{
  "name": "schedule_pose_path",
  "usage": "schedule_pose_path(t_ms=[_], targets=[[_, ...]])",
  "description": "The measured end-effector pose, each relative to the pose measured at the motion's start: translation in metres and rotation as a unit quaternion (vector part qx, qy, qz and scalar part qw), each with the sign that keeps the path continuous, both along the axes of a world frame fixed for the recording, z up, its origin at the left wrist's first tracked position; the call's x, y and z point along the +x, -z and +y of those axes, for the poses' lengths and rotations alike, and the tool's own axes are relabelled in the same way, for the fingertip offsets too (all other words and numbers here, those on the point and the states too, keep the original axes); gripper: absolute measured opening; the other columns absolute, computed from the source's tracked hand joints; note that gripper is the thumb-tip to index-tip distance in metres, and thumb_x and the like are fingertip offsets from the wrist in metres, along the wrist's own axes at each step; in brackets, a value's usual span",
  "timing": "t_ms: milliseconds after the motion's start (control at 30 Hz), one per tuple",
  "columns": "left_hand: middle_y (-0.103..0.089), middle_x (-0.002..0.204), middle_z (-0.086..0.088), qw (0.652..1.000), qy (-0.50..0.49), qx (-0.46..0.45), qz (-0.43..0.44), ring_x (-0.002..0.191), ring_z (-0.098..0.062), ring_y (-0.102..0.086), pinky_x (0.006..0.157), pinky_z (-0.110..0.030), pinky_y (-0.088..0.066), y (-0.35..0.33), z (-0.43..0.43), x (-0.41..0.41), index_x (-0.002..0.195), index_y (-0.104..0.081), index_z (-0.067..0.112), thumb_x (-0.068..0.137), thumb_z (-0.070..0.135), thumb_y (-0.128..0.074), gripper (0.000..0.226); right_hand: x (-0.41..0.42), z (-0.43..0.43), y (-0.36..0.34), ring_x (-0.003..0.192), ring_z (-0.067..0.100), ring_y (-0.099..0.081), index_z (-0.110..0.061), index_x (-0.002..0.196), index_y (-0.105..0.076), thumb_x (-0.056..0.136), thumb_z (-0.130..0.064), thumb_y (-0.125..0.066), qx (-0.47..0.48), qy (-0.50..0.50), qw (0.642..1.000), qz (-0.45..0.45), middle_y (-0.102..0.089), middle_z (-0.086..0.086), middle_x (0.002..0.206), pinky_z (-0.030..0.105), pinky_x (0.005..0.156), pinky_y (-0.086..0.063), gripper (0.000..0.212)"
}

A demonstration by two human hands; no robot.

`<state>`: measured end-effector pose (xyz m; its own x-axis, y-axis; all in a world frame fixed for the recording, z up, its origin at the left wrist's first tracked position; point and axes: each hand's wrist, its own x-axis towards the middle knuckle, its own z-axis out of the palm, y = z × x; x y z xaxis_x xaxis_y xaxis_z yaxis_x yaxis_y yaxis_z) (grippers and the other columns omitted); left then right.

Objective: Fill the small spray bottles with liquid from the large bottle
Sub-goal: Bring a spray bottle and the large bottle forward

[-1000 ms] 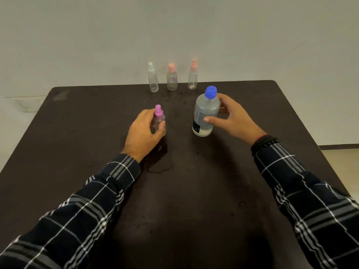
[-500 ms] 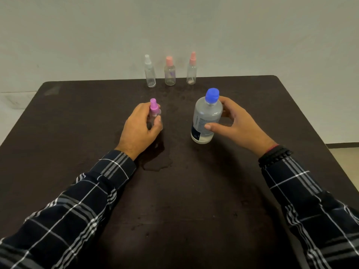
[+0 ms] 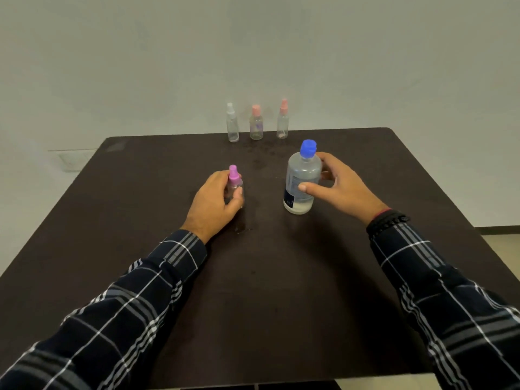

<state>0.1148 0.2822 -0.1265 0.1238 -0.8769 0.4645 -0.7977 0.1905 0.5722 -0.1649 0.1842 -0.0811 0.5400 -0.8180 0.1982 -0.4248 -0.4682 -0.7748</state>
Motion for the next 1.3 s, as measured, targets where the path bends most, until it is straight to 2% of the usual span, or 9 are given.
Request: schedule_pose_path(t_ms=[100,233,433,500,667,900,1200,1300], targets=[[-0.059,0.098,0.003,1.0,-0.004,-0.003,0.006,0.088,-0.013,-0.057,0.078,-0.034,-0.052,0.001,0.013,-0.005,0.111,-0.059,0.019,0.095,0.027,-0.055,0.018,-0.004,0.013,0.002,0.116,0.007,-0.059,-0.036,0.134,-0.05,0.083,-0.048,-0.076,0.001,0.01,1.0,-0.001,-0.062,-0.014,0.126,0.028,0.099,-0.048,0.059],[-0.059,0.102,0.005,1.0,-0.015,0.011,0.015,0.09,-0.009,-0.056,0.079,-0.024,-0.045,-0.002,0.025,-0.011,0.116,-0.059,0.02,0.097,0.026,-0.055,0.02,-0.006,0.024,0.001,0.116,0.009,-0.059,-0.035,0.136,-0.049,0.084,-0.047,-0.076,0.002,0.018,1.0,0.003,-0.061,-0.012,0.127,0.03,0.1,-0.048,0.059],[-0.061,0.104,0.005,0.999,-0.017,0.05,0.013,0.094,-0.012,-0.059,0.08,-0.024,-0.046,-0.01,0.028,-0.011,0.117,-0.06,0.02,0.099,0.028,-0.054,0.021,-0.004,0.031,-0.001,0.115,0.011,-0.059,-0.031,0.137,-0.049,0.086,-0.043,-0.076,0.015,0.025,1.0,0.001,-0.061,-0.009,0.126,0.031,0.099,-0.048,0.058],[-0.062,0.104,0.005,0.998,-0.018,0.055,0.013,0.094,-0.011,-0.061,0.082,-0.028,-0.05,-0.011,0.028,-0.011,0.117,-0.06,0.02,0.099,0.029,-0.054,0.022,-0.004,0.031,-0.001,0.115,0.011,-0.059,-0.031,0.137,-0.048,0.087,-0.043,-0.075,0.016,0.027,1.0,0.002,-0.061,-0.008,0.126,0.03,0.099,-0.048,0.059],[-0.062,0.103,0.003,0.998,-0.022,0.063,0.012,0.093,-0.012,-0.061,0.086,-0.035,-0.054,-0.012,0.026,-0.012,0.115,-0.06,0.019,0.099,0.03,-0.053,0.021,-0.002,0.03,0.001,0.115,0.011,-0.057,-0.029,0.14,-0.046,0.088,-0.042,-0.074,0.015,0.025,1.0,0.003,-0.058,-0.009,0.128,0.022,0.091,-0.043,0.06],[-0.062,0.105,0.001,0.998,-0.033,0.052,0.021,0.095,-0.015,-0.061,0.087,-0.038,-0.054,-0.007,0.028,-0.013,0.115,-0.06,0.016,0.099,0.03,-0.053,0.022,-0.002,0.029,0.006,0.118,0.011,-0.055,-0.029,0.142,-0.044,0.089,-0.041,-0.073,0.017,0.025,1.0,-0.004,-0.057,-0.009,0.133,0.026,0.095,-0.043,0.062],[-0.061,0.107,0.003,0.998,-0.037,0.044,0.022,0.096,-0.012,-0.06,0.083,-0.026,-0.047,-0.005,0.027,-0.014,0.12,-0.059,0.018,0.099,0.03,-0.053,0.025,-0.002,0.029,0.008,0.12,0.01,-0.055,-0.029,0.142,-0.043,0.089,-0.043,-0.072,0.014,0.026,1.0,-0.008,-0.056,-0.012,0.133,0.024,0.095,-0.042,0.062],[-0.061,0.108,0.004,0.998,-0.038,0.046,0.022,0.096,-0.012,-0.06,0.084,-0.028,-0.049,-0.007,0.028,-0.015,0.122,-0.058,0.02,0.099,0.03,-0.054,0.025,-0.002,0.03,0.006,0.12,0.012,-0.056,-0.028,0.143,-0.044,0.089,-0.043,-0.073,0.014,0.025,1.0,-0.003,-0.057,-0.008,0.135,0.03,0.1,-0.046,0.063]])
